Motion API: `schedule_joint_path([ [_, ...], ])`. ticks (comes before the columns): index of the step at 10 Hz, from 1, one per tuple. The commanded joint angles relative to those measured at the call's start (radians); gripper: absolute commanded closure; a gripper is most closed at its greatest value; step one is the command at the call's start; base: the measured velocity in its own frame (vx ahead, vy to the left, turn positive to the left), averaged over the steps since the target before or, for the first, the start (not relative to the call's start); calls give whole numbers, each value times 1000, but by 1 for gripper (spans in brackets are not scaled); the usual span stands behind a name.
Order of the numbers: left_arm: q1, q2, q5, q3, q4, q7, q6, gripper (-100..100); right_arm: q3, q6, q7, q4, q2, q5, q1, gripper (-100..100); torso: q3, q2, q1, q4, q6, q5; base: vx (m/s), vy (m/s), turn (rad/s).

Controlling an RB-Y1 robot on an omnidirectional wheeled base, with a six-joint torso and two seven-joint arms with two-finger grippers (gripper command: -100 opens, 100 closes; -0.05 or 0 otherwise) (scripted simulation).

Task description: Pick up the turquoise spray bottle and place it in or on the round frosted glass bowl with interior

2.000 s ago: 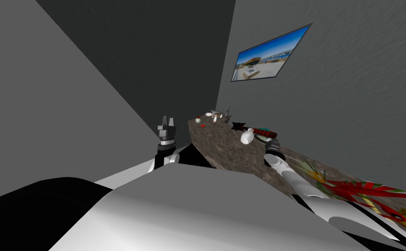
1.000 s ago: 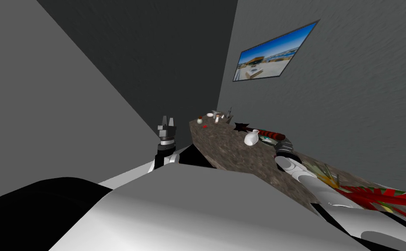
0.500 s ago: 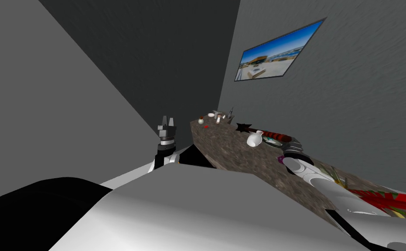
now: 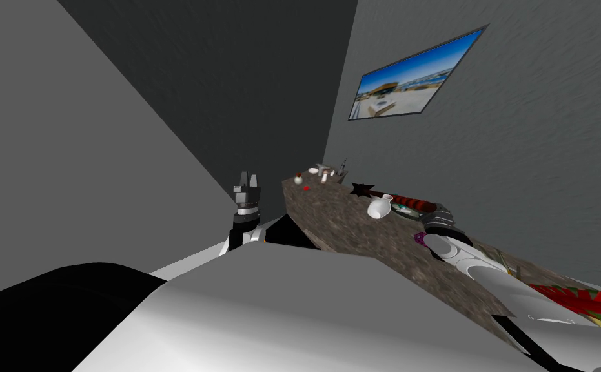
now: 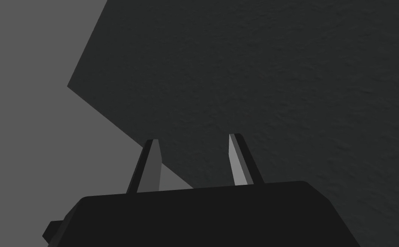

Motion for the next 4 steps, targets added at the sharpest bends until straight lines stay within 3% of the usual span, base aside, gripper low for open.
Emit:
schedule_joint_path([
  [1,0,0,0,0,0,0,0,0,0,0,0,0,0,0,0,0,0,0,0,0,0,0,0,0,0],
  [4,0,0,0,0,0,0,0,0,0,0,0,0,0,0,0,0,0,0,0,0,0,0,0,0,0],
])
